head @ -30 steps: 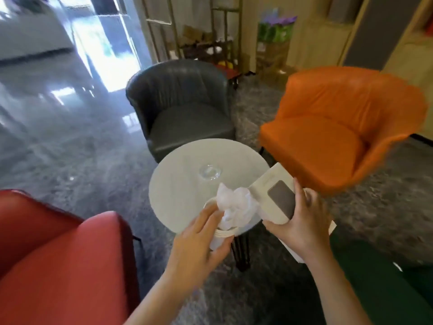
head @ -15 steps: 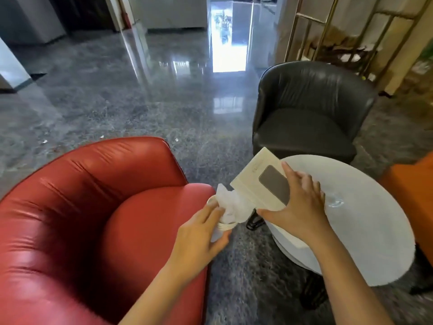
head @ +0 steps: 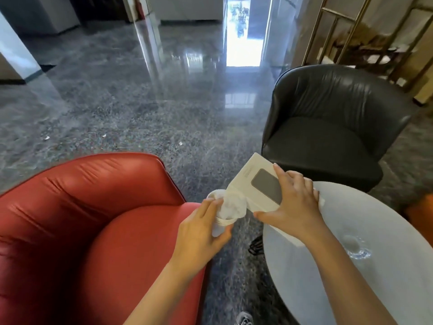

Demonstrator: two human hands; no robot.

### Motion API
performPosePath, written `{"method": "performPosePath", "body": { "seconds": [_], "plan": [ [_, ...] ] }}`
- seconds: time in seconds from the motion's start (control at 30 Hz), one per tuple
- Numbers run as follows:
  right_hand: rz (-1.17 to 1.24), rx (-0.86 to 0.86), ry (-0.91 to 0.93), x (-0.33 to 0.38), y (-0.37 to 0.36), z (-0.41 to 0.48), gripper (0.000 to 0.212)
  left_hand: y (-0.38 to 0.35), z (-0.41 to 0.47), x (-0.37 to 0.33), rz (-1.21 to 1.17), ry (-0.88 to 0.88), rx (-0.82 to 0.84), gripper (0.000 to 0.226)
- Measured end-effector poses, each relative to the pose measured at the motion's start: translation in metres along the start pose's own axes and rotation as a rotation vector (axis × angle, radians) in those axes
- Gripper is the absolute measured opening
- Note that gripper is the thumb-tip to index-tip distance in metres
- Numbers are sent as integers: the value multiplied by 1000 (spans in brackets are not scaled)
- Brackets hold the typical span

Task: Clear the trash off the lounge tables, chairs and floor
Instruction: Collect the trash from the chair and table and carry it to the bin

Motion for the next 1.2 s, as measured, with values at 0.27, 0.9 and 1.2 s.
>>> {"method": "performPosePath", "body": {
  "seconds": [0.27, 0.9, 1.2],
  "plan": [
    [-29, -69, -65, -61, 13, 100, 113, -49, 108, -12, 52, -80, 34, 42],
    [-127, -174, -152, -121, -38, 530, 112, -232, 515, 146, -160, -167, 1, 56],
    [-42, -77, 3, -20, -104, 761, 111, -217, 682, 291, 27, 29, -46, 40]
  ]
}}
Point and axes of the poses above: each hand's wrist, its own z-axis towards the middle knuckle, its own y-axis out of the back of the hand, x = y × z, the point moved 4 cm from there along z, towards the middle knuckle, and after that the axes turned 8 degrees about -x, right-handed, at the moved point
